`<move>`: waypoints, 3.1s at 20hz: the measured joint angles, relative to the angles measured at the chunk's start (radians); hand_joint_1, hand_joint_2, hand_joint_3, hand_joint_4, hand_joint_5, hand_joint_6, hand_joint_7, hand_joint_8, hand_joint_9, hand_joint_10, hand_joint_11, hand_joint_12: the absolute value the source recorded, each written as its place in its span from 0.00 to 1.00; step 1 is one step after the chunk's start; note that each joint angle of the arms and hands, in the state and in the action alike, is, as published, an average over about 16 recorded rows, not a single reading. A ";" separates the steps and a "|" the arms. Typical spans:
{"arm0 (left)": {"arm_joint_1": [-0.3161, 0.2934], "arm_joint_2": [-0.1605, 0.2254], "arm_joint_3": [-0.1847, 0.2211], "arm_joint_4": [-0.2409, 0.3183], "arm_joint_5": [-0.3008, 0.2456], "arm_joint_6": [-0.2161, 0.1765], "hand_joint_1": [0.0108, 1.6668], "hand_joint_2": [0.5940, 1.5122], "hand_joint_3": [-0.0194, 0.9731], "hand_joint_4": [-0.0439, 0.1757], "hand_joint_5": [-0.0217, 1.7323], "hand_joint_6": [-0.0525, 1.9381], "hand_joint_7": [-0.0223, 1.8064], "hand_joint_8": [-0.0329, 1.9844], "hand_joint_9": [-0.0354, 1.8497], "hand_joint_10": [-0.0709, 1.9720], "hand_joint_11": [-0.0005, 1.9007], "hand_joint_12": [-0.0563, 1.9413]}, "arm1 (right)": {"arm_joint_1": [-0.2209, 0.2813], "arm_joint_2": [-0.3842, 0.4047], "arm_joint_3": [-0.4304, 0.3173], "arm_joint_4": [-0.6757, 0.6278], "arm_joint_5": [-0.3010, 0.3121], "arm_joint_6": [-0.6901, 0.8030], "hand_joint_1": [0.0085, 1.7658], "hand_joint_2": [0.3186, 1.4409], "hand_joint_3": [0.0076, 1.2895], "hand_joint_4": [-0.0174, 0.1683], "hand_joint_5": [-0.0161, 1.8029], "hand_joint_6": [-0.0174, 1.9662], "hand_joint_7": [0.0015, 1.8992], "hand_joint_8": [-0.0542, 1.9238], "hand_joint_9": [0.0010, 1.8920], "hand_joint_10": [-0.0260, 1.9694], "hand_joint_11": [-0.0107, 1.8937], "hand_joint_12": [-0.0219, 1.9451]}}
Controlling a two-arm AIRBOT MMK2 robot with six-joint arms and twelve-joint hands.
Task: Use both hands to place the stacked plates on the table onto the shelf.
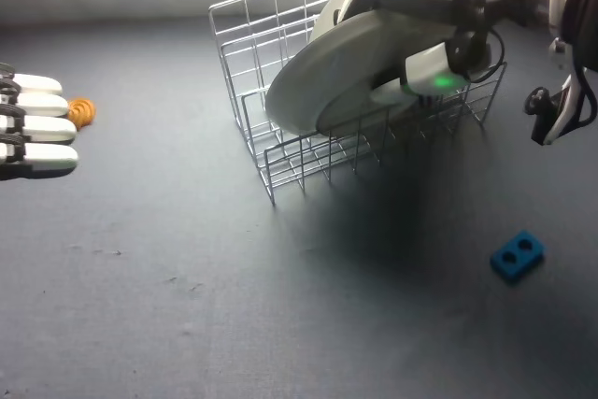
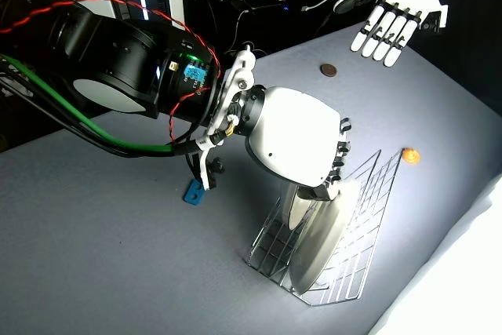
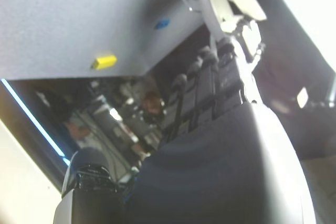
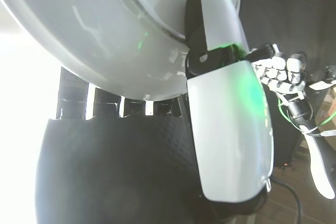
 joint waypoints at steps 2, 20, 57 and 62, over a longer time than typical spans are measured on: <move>0.002 0.000 0.002 0.004 -0.003 0.001 0.00 0.53 0.03 0.21 0.02 0.04 0.02 0.01 0.03 0.01 0.01 0.03 | -0.008 -0.008 0.010 0.001 0.003 -0.003 0.69 0.65 0.01 0.11 0.51 0.53 0.56 0.48 0.67 0.07 0.45 0.58; 0.049 0.001 0.031 -0.018 -0.041 0.003 0.00 0.53 0.03 0.21 0.02 0.04 0.02 0.01 0.03 0.01 0.01 0.03 | -0.038 -0.032 0.042 0.008 0.028 -0.030 0.65 0.66 0.01 0.08 0.42 0.28 0.49 0.25 0.58 0.03 0.29 0.64; 0.085 -0.003 0.074 -0.046 -0.079 0.003 0.00 0.53 0.03 0.20 0.02 0.04 0.02 0.01 0.03 0.01 0.01 0.04 | 0.009 -0.019 0.035 0.003 0.010 -0.044 0.44 0.76 0.01 0.08 0.16 0.02 0.17 0.02 0.16 0.01 0.01 0.39; 0.088 -0.003 0.074 -0.046 -0.079 0.003 0.00 0.53 0.03 0.20 0.02 0.04 0.02 0.01 0.03 0.01 0.01 0.04 | 0.031 0.000 0.017 0.002 0.007 -0.046 0.43 0.74 0.01 0.08 0.14 0.02 0.16 0.02 0.15 0.01 0.01 0.36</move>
